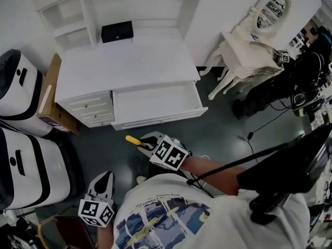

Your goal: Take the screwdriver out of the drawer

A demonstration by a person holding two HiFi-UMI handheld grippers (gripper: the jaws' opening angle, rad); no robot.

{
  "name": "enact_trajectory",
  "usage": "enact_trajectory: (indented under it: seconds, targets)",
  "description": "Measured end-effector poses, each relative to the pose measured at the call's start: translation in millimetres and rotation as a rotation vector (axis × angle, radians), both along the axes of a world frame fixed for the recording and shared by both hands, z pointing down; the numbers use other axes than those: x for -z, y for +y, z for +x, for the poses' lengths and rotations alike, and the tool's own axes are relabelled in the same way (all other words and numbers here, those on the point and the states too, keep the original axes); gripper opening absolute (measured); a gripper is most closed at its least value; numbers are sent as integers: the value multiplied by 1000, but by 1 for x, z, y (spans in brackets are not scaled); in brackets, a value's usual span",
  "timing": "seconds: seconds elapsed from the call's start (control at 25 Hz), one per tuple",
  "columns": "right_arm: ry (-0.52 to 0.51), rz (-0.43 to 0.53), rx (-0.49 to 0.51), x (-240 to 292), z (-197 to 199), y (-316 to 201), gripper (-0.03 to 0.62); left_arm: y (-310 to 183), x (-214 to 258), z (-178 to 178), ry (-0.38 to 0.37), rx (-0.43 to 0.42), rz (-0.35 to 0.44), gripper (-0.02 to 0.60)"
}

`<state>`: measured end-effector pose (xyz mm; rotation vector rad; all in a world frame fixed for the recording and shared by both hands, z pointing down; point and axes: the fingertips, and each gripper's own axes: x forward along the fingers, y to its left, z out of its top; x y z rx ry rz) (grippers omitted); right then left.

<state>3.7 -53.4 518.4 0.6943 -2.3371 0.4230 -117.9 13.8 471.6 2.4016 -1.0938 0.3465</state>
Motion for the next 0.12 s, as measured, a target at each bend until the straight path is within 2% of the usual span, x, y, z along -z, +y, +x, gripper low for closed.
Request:
enact_trajectory:
  seconds: [0.12]
  targets:
    - [-5, -3, 1, -1, -1, -2, 94, -3, -1, 0, -3, -1, -5, 14]
